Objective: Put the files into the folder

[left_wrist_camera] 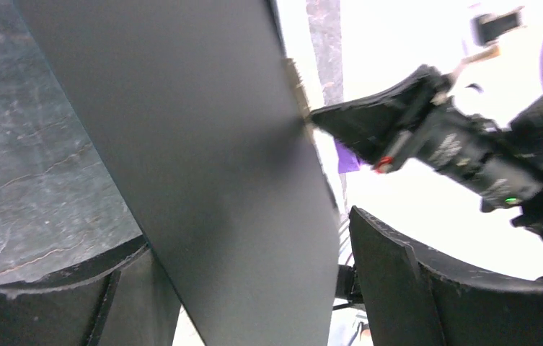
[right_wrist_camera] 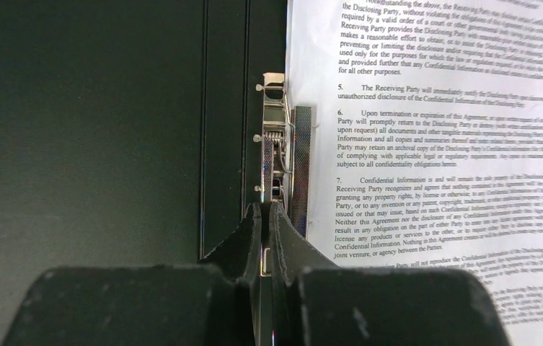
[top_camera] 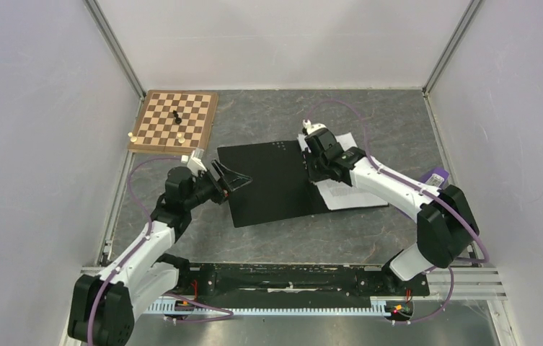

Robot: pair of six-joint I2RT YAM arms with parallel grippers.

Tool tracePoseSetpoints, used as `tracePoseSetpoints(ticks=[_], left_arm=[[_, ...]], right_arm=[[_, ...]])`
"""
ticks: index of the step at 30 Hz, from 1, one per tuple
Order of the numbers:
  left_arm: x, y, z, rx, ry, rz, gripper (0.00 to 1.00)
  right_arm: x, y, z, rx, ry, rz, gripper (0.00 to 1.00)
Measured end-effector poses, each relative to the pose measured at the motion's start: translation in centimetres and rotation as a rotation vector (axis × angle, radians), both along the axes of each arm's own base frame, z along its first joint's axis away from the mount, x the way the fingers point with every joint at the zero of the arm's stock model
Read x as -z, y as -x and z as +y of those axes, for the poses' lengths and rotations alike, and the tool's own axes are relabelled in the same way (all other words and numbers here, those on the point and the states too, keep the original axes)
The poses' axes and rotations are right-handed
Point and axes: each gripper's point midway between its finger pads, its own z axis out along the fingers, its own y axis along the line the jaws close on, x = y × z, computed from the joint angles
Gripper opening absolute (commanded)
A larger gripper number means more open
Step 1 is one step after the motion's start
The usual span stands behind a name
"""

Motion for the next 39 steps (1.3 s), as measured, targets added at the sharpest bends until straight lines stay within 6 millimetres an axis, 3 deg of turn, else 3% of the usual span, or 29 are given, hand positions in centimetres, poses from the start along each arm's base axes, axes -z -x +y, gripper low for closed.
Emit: tracePoseSetpoints(ticks=[3, 7, 13, 18, 23, 27, 33, 39], left_arm=[[-2.0, -0.1, -0.1, 0.005, 0.008, -0.030, 0.84], [-2.8, -0.5, -0.2, 0.012, -0.007, -0.025, 0.84], [-1.4, -0.1, -0.1, 0.041, -0.063, 0.040, 0.84], [-2.5, 0.0, 0.1, 0.061, -0.108, 0.045, 0.84], [-4.2, -0.1, 0.7, 0.049, -0.159, 0.015, 0.85], [-5.1, -0.2, 1.1, 0.037, -0.194, 0.000, 0.85], [-5.1, -0.2, 1.3, 0.041, -0.220, 0.007, 0.85], [-6.1, -0.7, 1.1, 0.044, -0.217, -0.009, 0.85]], right_arm=[[2.5, 1.5, 0.0, -0.009, 0.007, 0.040, 0.00], [4.9, 3.5, 0.5, -0.027, 0.004, 0.077, 0.00], [6.1, 4.9, 3.4, -0.055, -0.061, 0.076, 0.00], [6.8, 5.6, 5.0, -0.045, -0.134, 0.075, 0.00], [7.8, 6.2, 6.0, -0.023, -0.199, 0.092, 0.22], [8.0, 6.5, 7.0, -0.025, -0.244, 0.107, 0.35], [7.7, 7.0, 9.4, -0.058, -0.322, 0.118, 0.40], [8.1, 7.1, 10.5, -0.060, -0.349, 0.132, 0.41]])
